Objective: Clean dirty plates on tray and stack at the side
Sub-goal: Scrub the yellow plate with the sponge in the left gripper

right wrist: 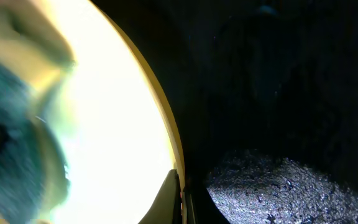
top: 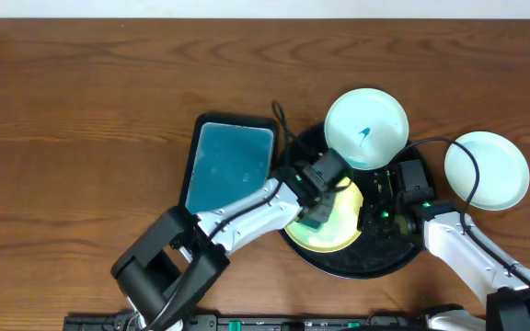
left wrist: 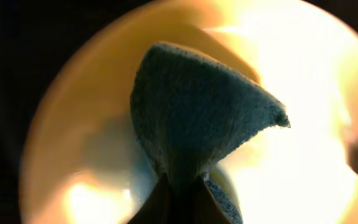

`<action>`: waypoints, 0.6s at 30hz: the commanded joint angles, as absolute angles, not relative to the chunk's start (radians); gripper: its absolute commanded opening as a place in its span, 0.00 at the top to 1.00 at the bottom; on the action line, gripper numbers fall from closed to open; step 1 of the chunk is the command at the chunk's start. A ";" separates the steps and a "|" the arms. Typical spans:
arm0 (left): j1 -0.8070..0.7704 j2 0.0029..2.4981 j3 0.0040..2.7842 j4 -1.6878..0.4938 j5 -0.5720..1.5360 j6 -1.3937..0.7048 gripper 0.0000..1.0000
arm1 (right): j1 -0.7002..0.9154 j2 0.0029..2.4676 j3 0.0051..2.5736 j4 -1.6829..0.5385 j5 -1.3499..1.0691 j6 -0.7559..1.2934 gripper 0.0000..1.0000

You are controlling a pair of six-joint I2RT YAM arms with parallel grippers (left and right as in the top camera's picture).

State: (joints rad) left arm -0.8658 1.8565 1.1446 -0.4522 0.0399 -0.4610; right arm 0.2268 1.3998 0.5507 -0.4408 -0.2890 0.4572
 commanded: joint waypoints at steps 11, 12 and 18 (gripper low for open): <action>-0.813 1.890 1.134 -0.567 0.395 -0.457 0.93 | 0.237 1.412 0.539 -0.457 -0.281 0.456 0.99; -0.820 1.890 1.134 -0.557 0.429 -0.432 0.92 | 0.237 1.412 0.539 -0.457 -0.281 0.456 0.99; -0.879 1.890 1.134 -0.495 0.482 -0.328 0.93 | 0.237 1.412 0.540 -0.457 -0.281 0.456 0.99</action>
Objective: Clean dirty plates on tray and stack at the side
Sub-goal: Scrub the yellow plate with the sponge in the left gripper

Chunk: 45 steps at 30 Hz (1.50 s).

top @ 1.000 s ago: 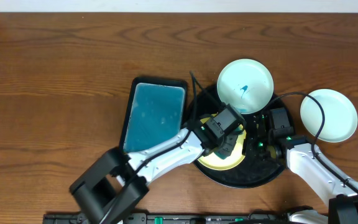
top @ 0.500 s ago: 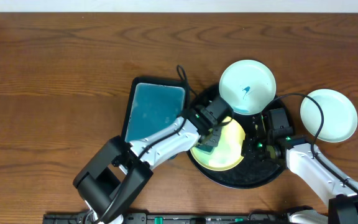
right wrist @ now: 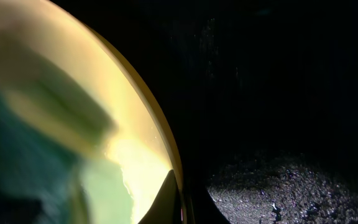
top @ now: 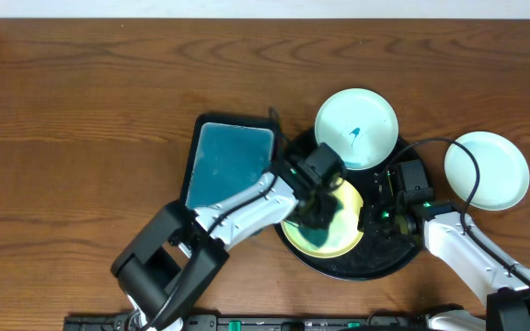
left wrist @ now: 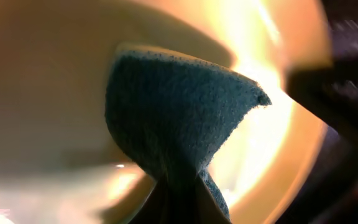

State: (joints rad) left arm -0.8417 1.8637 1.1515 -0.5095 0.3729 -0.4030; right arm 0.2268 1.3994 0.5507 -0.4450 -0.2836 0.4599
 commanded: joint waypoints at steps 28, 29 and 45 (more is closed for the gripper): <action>-0.822 1.890 1.134 -0.578 0.423 -0.465 0.93 | 0.237 1.412 0.540 -0.457 -0.281 0.456 0.99; -0.848 1.890 1.134 -0.568 0.423 -0.465 0.93 | 0.237 1.412 0.540 -0.457 -0.281 0.456 0.99; -0.678 1.816 1.153 -0.413 0.191 -0.438 0.93 | 0.237 1.412 0.539 -0.456 -0.278 0.456 0.99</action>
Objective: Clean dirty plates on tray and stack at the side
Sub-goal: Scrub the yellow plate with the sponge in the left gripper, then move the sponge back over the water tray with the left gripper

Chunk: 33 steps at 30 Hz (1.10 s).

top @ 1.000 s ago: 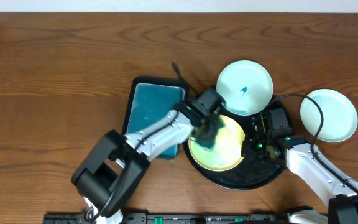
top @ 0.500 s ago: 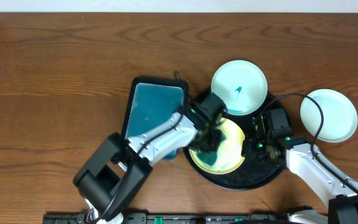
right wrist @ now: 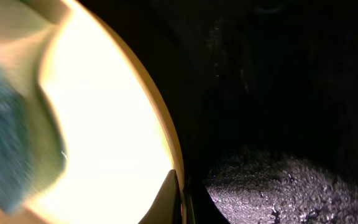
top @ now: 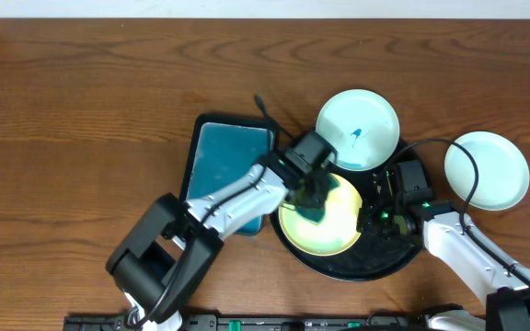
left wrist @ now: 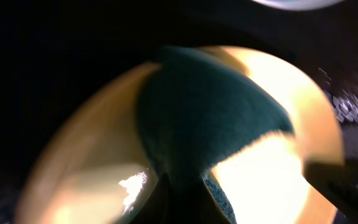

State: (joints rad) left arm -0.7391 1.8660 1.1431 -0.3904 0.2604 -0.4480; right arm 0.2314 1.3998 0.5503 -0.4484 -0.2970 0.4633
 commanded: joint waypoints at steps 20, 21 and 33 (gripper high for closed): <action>-0.330 1.510 1.097 -0.722 0.070 -0.314 0.92 | 0.237 1.420 0.539 -0.404 -0.231 0.456 0.96; -0.326 1.525 1.091 -0.722 0.070 -0.315 0.93 | 0.237 1.428 0.538 -0.405 -0.241 0.456 0.96; -0.326 1.725 1.069 -0.721 0.070 -0.315 0.92 | 0.237 1.468 0.532 -0.311 -0.471 0.417 0.99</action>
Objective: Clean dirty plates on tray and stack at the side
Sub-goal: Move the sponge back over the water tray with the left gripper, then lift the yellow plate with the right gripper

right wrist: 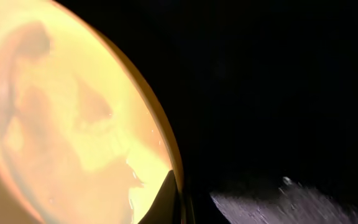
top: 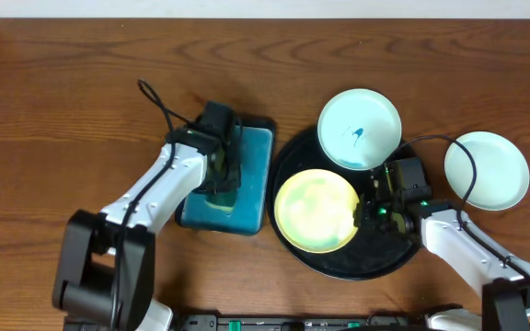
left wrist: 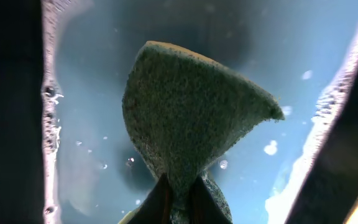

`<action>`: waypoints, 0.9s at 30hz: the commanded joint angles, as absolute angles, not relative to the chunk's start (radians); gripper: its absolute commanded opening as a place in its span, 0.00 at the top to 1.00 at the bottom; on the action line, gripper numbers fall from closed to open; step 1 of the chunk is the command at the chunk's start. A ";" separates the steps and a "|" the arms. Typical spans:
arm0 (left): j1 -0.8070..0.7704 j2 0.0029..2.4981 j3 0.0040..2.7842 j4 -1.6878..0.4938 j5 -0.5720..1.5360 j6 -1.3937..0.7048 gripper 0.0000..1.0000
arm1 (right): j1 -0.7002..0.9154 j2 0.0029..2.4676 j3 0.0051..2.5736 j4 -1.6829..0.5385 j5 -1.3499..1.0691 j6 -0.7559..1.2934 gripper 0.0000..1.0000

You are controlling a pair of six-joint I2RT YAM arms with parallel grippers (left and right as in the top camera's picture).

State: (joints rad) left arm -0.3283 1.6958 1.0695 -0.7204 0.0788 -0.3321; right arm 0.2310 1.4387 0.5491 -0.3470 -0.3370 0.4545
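A yellow plate (top: 316, 210) lies on the round black tray (top: 375, 262); my right gripper (top: 368, 214) is shut on its right rim (right wrist: 166, 149). A pale green plate (top: 359, 129) with a blue smear rests at the tray's far edge. Another pale green plate (top: 487, 170) sits on the table to the right. My left gripper (top: 219, 175) is shut on a blue-green sponge (left wrist: 191, 121), held over the water in the rectangular basin (top: 251, 175).
The basin's dark rim (left wrist: 11, 112) and soapy blue water (left wrist: 92, 74) fill the left wrist view. Cables run from both arms across the wooden table (top: 81, 92). The table's far edge meets a white wall.
My left gripper has gone from the yellow plate to the basin on the left, sponge still in it. The yellow plate now lies uncovered. The right gripper has kept its hold on the rim.
The left gripper held the sponge on the yellow plate, first at its middle, then lower left, then at its upper left edge, while the right gripper gripped the rim throughout. Now the sponge is over the basin water and the plate is bare.
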 commanded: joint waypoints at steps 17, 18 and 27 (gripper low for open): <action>-0.326 1.730 1.069 -0.722 0.070 -0.315 0.92 | 0.236 1.224 0.592 -0.309 -0.205 0.319 0.99; -0.326 1.730 1.069 -0.722 0.070 -0.315 0.92 | 0.236 1.205 0.599 -0.326 -0.163 0.301 0.99; -0.326 1.730 1.069 -0.721 0.070 -0.315 0.92 | 0.237 1.180 0.775 -0.565 0.115 0.218 0.99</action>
